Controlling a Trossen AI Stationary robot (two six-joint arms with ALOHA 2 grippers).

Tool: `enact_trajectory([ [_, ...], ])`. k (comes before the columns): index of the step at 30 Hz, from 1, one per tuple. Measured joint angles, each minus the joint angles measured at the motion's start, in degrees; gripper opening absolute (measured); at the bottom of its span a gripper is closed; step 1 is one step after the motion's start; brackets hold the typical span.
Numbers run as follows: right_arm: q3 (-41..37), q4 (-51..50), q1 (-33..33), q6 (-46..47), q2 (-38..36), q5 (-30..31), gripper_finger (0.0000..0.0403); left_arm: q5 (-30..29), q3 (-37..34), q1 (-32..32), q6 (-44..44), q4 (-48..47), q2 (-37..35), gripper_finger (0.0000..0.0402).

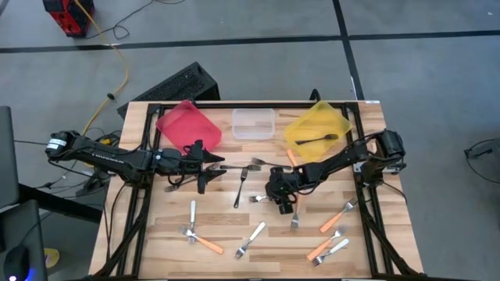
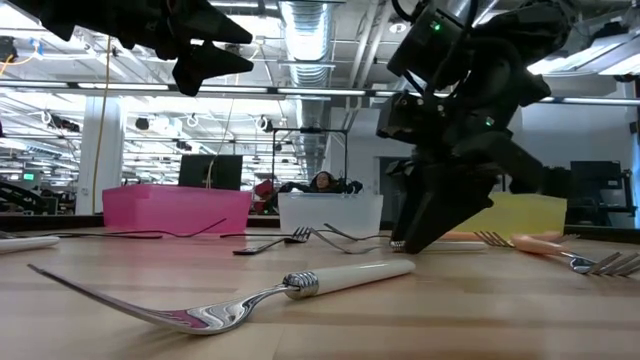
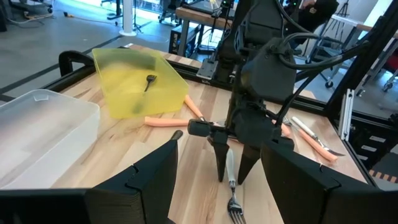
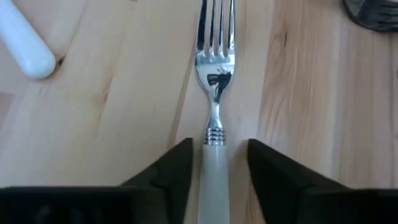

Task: Sort silverware by color (type)
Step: Put the white fork into the transparent bin

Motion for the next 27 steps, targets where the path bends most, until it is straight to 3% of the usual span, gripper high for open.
enact_trajectory([
  [6, 0.02, -0.82, -0.07, -0.27, 0.06, 0.65, 0.0067, -0.11, 0.00, 0.00, -0.04, -0.02, 0.00, 0.0217],
  [15, 0.04, -0.25, 0.26, -0.32, -1.79, 1.08, 0.0066, -0.11, 0.00, 0.01, -0.15, 0.00, 0.00, 0.0217],
  [27, 0.02, -1.07, -2.48, -0.58, -11.51, 1.23, 0.0066, -0.16, 0.00, 0.00, -0.06, 0.01, 0.01, 0.0217],
])
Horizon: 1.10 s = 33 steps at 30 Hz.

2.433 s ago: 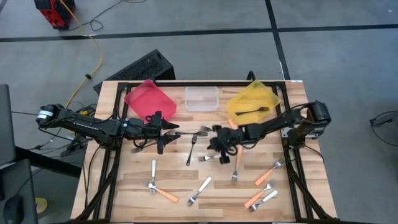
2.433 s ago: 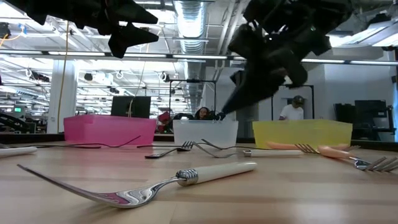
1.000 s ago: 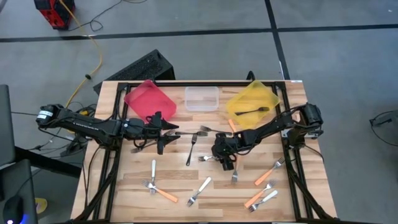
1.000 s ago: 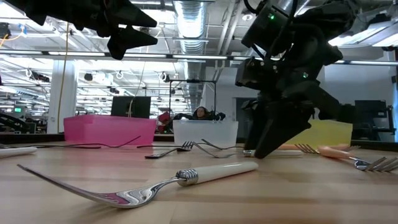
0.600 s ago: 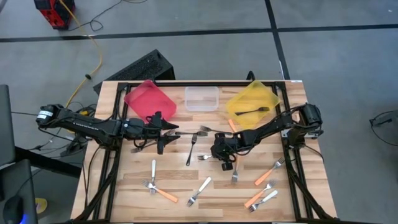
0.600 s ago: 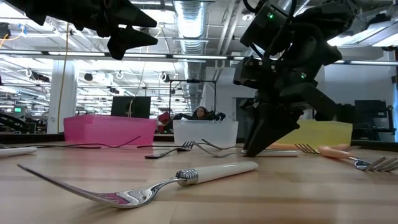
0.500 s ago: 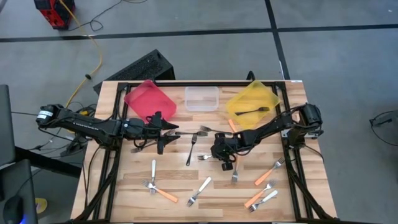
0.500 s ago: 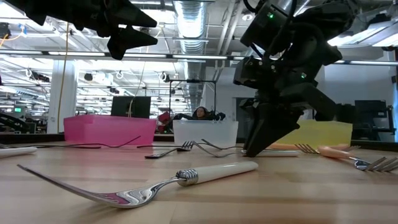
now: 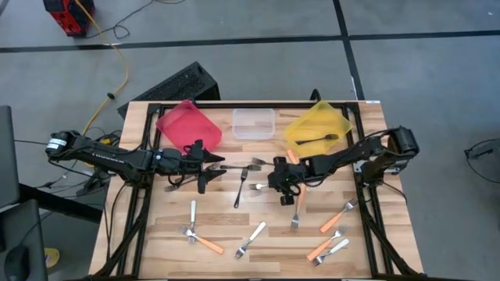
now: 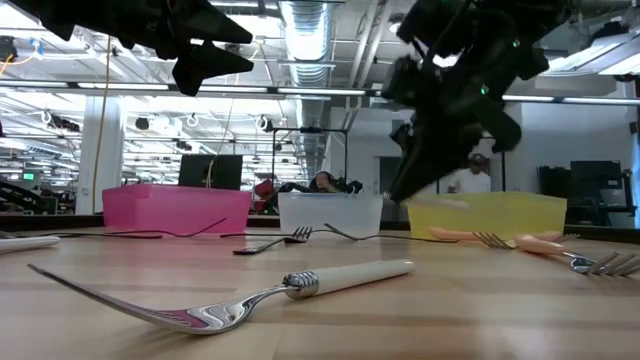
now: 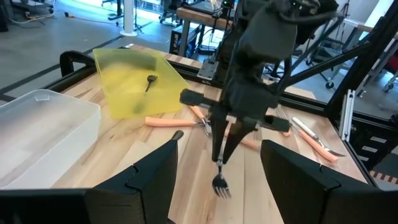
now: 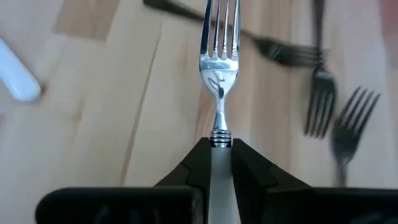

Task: Sort silverware by color (type)
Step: Put the white fork into the transparent bin

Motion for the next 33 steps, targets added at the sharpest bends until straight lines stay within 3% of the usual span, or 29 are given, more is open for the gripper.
enact_trajectory([
  [12, 0.11, 5.96, -5.74, -0.24, -5.78, 0.11, 0.0066, -0.02, 0.00, 0.00, 0.09, -0.10, 0.01, 0.0217],
  [26, 0.27, 19.77, -11.96, -1.77, -5.63, 9.39, 0.0066, -0.09, 0.00, 0.00, 0.07, -0.05, 0.01, 0.0217],
  [33, 6.13, 15.44, -16.71, -9.04, -5.63, 9.89, 0.0065, -0.09, 0.00, 0.01, 0.11, -0.05, 0.01, 0.0217],
])
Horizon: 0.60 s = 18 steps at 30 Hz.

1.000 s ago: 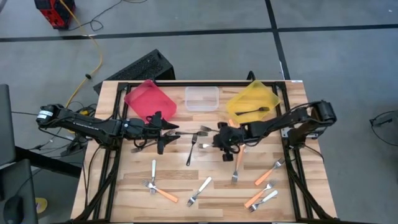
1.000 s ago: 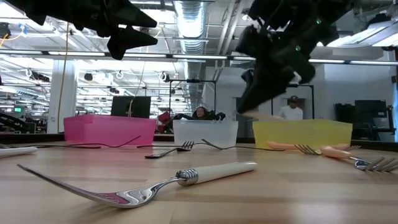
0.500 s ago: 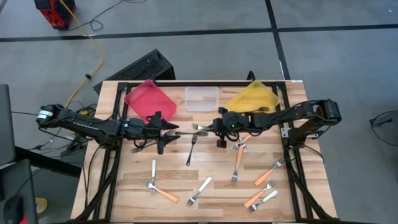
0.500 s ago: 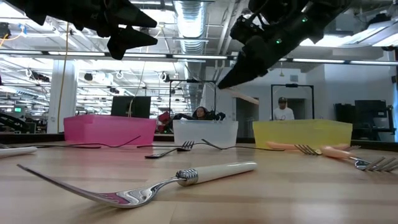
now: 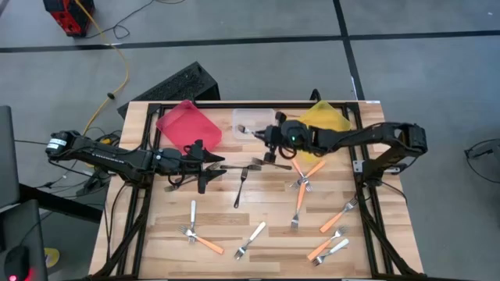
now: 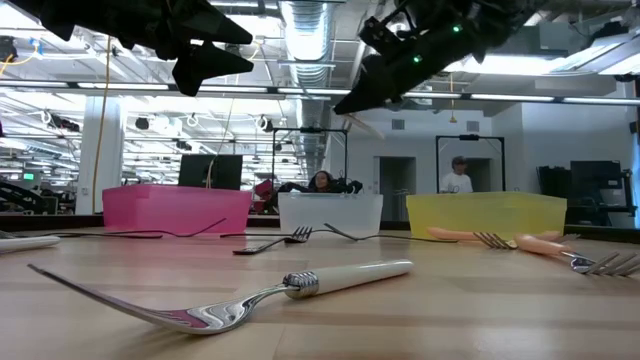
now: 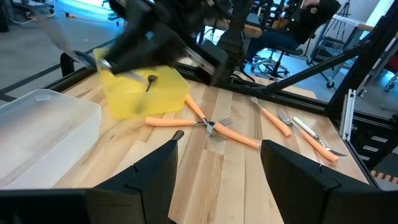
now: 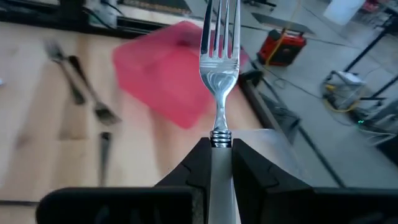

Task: Sort silverware by color (type)
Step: Put the white fork into the transparent bin

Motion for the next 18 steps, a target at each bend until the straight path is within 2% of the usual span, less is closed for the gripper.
enact_trajectory([
  [6, 5.96, -7.13, -5.92, -4.90, 0.00, -2.68, 0.0065, 0.00, 0.00, -0.01, 0.00, 0.00, 0.00, 0.0217],
  [14, 7.37, -7.77, -12.04, -7.02, 0.08, -11.73, 0.0065, 0.00, 0.00, -0.01, 0.44, -0.35, 0.00, 0.0217],
  [18, 7.41, -6.44, -14.07, -5.56, 3.20, -15.05, 0.0065, 0.00, 0.00, 0.00, 0.46, -0.37, 0.00, 0.0217],
])
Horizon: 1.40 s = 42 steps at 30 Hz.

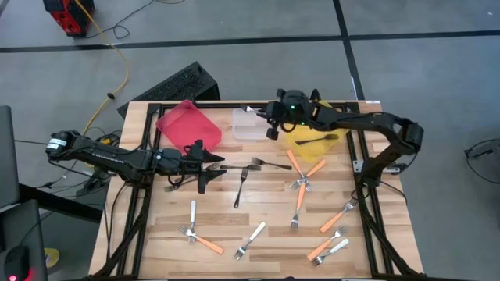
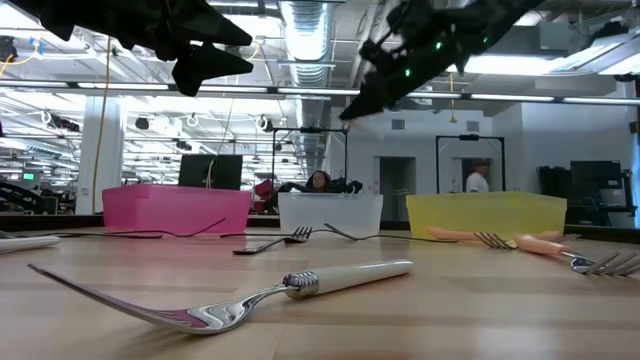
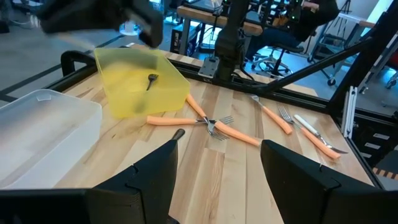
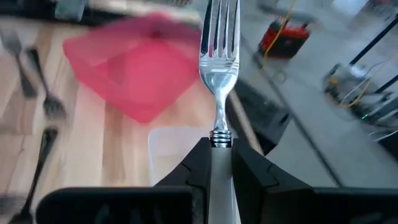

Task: Sort silverware by color (type)
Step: Put the white fork into the transparent bin

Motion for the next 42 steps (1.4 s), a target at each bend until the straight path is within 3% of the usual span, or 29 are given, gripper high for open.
enact_trajectory([
  [11, 0.29, 3.59, -5.17, 0.55, 10.99, -4.05, 0.0065, 0.09, 0.00, 0.00, -0.93, -1.19, 0.00, 0.0217],
  [21, 8.96, -3.51, -6.21, 0.97, 18.97, -10.44, 0.0065, 0.04, 0.00, -0.01, -0.66, -1.42, 0.00, 0.0217],
  [27, 12.90, -8.48, -5.96, 1.31, 20.29, -10.47, 0.0065, 0.02, 0.00, 0.01, -0.65, -1.66, -0.01, 0.0217],
  [42, 12.97, -10.63, -7.06, 2.42, 24.12, -10.71, 0.0065, 0.00, 0.00, 0.01, -0.07, -1.68, 0.00, 0.0217],
])
